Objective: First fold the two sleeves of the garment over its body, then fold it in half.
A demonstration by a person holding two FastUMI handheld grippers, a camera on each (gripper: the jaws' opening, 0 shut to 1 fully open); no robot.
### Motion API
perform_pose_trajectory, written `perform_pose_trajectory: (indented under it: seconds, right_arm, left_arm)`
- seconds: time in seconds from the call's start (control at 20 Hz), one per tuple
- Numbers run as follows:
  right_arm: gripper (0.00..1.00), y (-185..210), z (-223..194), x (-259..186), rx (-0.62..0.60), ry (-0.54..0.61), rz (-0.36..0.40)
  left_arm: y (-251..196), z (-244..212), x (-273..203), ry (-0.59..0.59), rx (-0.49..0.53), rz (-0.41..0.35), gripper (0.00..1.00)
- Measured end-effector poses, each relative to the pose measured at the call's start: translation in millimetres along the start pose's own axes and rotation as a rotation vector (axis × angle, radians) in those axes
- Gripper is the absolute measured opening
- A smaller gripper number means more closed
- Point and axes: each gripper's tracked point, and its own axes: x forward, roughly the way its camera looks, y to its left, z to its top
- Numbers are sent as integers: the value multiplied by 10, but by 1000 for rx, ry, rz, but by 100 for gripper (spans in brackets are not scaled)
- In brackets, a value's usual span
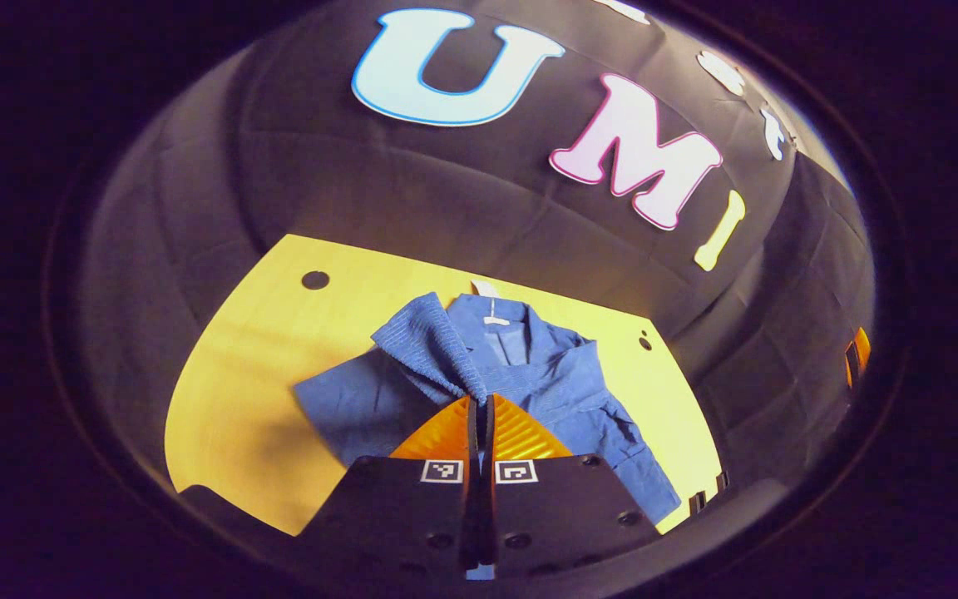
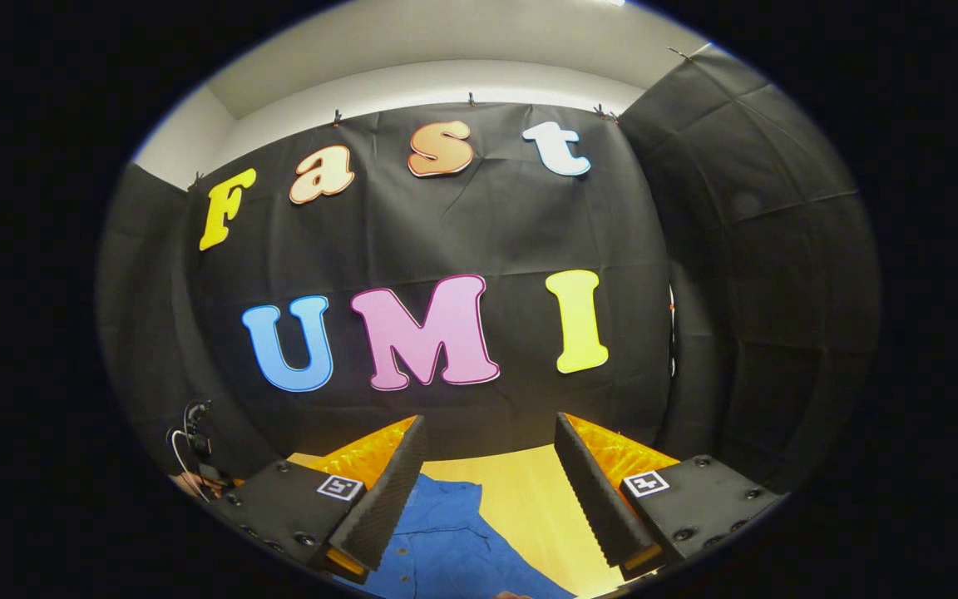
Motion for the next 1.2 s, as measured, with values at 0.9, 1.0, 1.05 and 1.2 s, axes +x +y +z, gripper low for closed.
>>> perform_pose_trajectory:
  seconds: [0.9, 1.0, 1.05, 1.2]
  right_arm:
    - [98, -953, -385, -196, -29, 180, -178]
    - [97, -965, -469, -156, -29, 208, -170]
    - [97, -972, -516, -148, -24, 223, -164]
    - [97, -929, -589, -68, -20, 248, -143]
  left_arm:
    - [-1636, -224, 2349, 267, 192, -87, 1]
    - [-1794, -244, 2417, 274, 171, -160, 10]
    - [-1965, -247, 2399, 277, 139, -247, 8]
    - [-2311, -69, 2279, 221, -3, -417, 59]
